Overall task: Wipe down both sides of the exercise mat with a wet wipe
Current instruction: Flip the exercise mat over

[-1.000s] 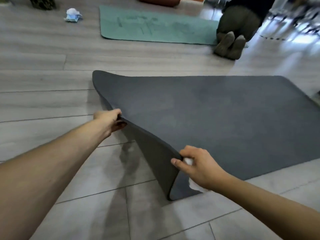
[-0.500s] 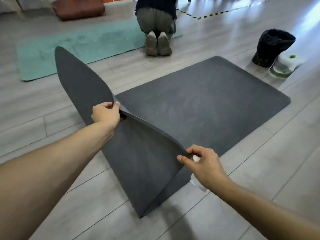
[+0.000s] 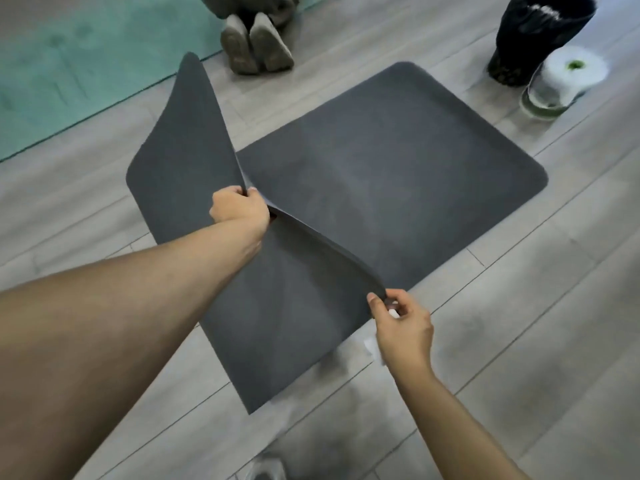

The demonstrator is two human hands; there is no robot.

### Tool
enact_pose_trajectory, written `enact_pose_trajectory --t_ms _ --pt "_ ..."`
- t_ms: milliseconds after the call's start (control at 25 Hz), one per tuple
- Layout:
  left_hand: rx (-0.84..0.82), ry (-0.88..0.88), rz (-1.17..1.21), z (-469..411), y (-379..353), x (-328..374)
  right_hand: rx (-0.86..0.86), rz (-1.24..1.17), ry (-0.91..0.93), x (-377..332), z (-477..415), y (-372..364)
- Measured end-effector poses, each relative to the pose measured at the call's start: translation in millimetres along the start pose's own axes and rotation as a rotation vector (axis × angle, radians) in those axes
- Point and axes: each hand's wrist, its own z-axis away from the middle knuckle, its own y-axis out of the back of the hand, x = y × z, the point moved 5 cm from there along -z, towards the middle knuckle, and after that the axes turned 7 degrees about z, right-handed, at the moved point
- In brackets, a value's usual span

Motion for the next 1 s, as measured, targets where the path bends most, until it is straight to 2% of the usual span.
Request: enact_pose_trajectory --t_ms 240,440,640,720,880,1000 --pt "-0.096 0.085 0.013 -5 -115 49 0.045 0.015 -0.101 -54 -94 61" --pt "-0.172 0.069 0.039 32 -245 101 0.101 0.084 -0.129 -73 -198 142" --pt "-0.206 0.073 -0.009 70 -396 131 0.081 0.088 -0.107 -72 -328 229" --pt "-0.187 0.045 -0.038 82 -463 136 0.075 0.069 -0.109 -62 -395 258" --pt "-0.036 -0.082 -0.132 100 -581 141 -0.008 0.026 -0.074 -44 -528 301" --pt "-0.010 -0.128 -0.126 122 -669 136 0.025 0.003 -0.078 -20 -612 335"
